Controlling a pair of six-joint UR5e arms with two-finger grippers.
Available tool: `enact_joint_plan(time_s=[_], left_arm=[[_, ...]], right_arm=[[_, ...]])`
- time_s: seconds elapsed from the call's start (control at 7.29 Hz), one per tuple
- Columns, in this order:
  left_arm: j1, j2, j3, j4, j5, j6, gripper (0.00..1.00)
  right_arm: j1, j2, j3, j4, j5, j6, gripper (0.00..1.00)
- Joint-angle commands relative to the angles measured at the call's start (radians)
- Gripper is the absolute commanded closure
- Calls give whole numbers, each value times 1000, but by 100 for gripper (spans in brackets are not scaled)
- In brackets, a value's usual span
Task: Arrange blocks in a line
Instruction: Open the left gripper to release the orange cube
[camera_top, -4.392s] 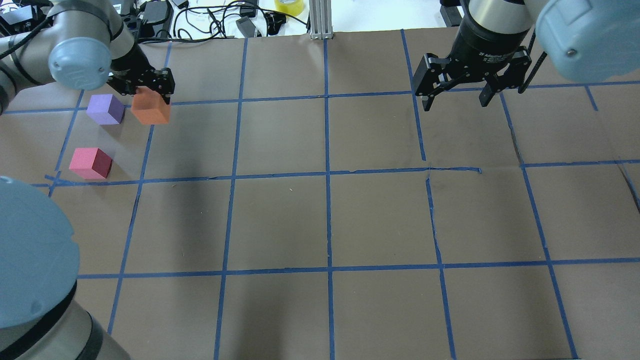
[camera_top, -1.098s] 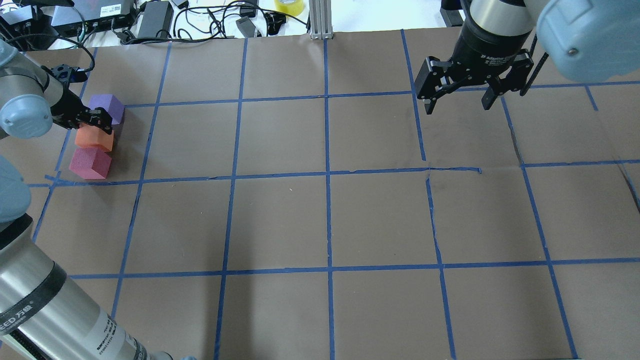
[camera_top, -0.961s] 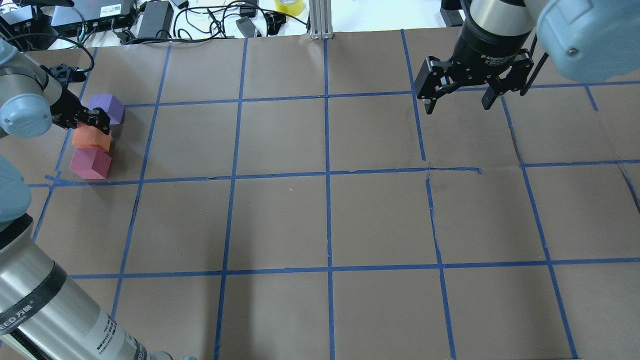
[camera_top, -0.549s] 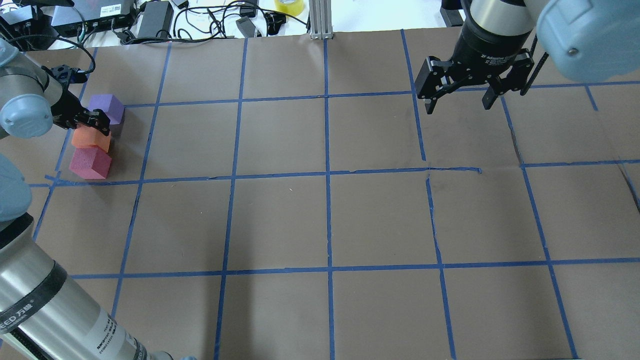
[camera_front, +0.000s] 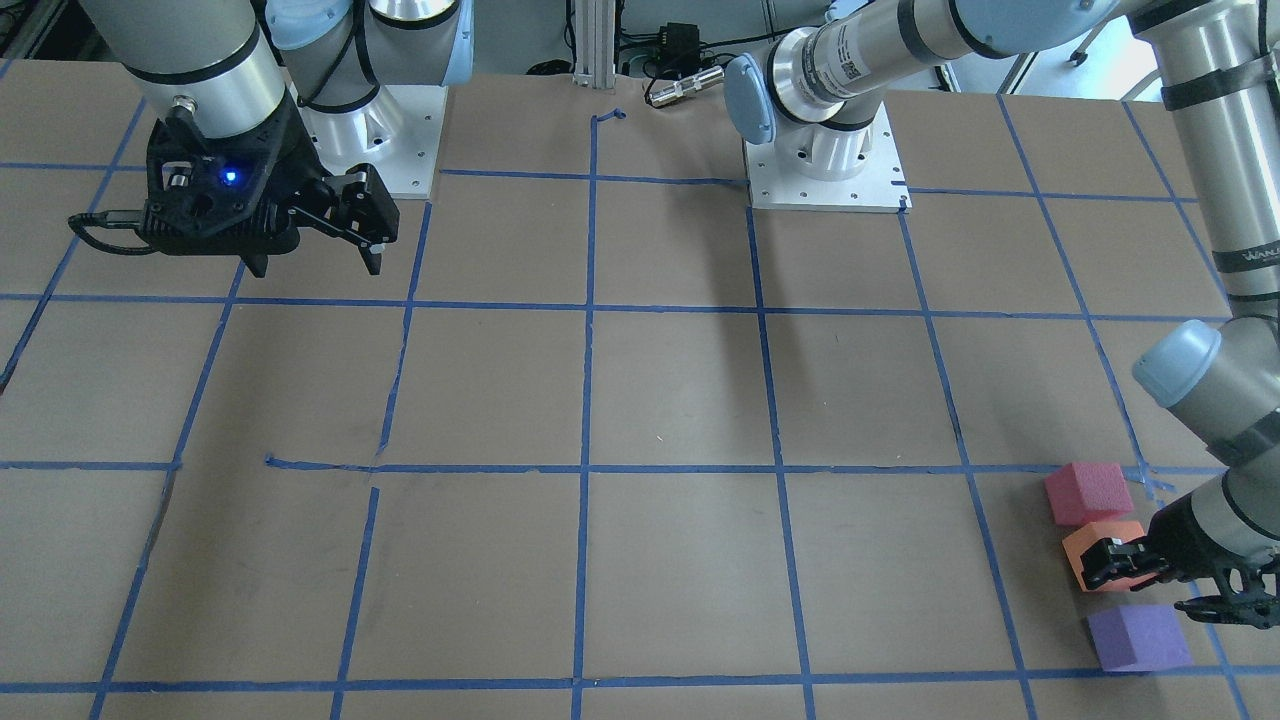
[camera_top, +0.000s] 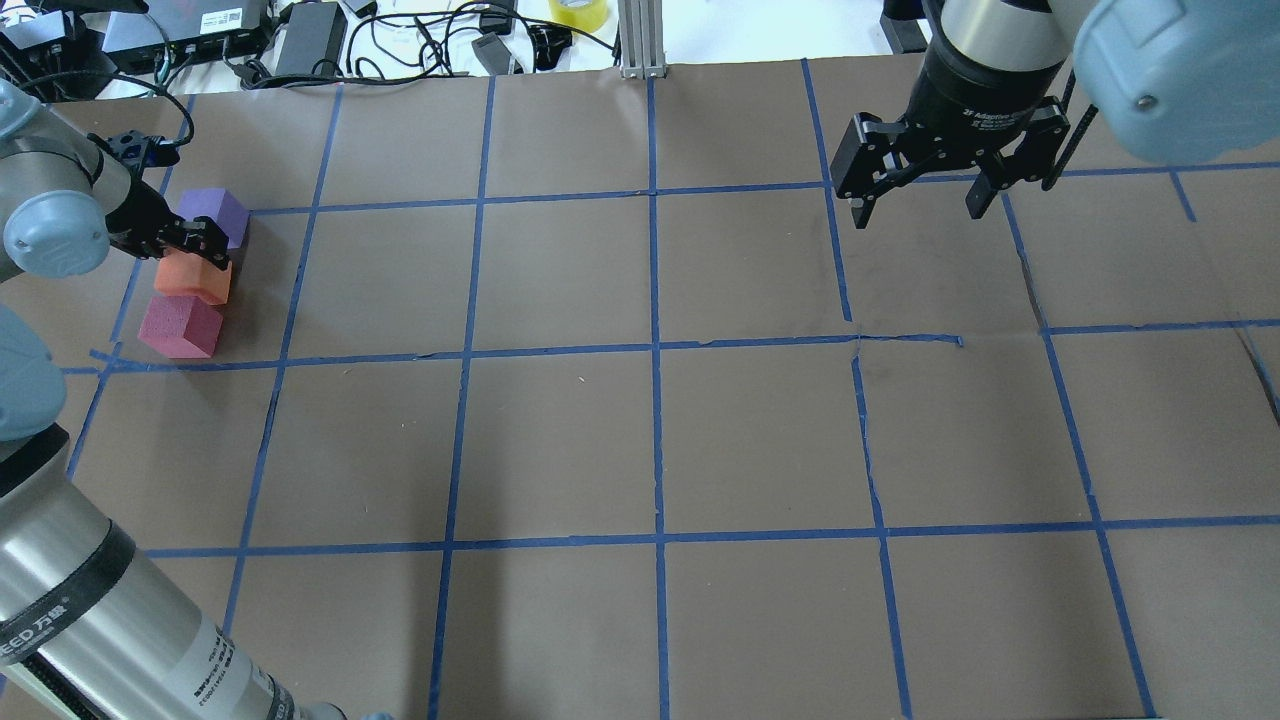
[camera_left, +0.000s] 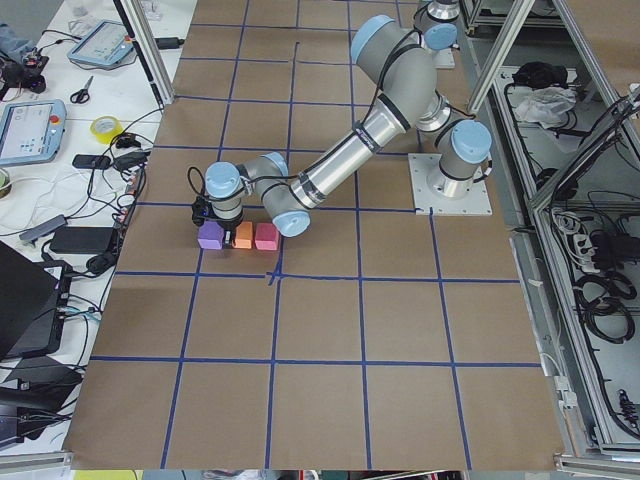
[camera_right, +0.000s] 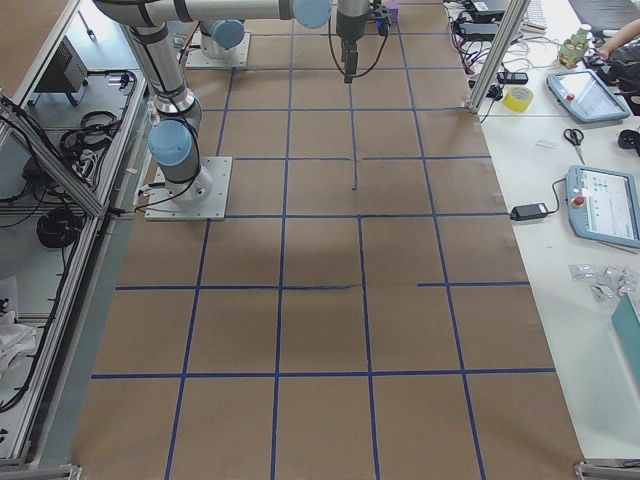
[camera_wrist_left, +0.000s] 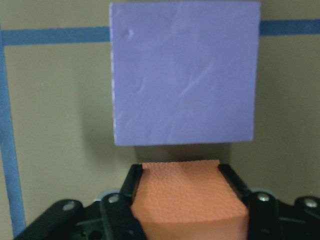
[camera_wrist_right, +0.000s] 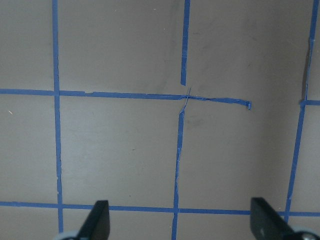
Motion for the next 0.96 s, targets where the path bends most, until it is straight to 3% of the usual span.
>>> enact_joint_plan(time_s=[0.0, 0.27, 0.55, 0.82], left_arm=[[2, -2, 3, 1, 3, 30, 56], [2, -1, -5, 1, 12, 46, 36], [2, -4, -9, 1, 10, 44, 26], [2, 5, 0, -5, 9, 43, 0]], right_arm=[[0, 0, 0, 2, 0, 3, 0], [0, 0, 0, 0, 1, 0, 0], [0, 0, 0, 0, 1, 3, 0], [0, 0, -1, -1, 1, 0, 0]])
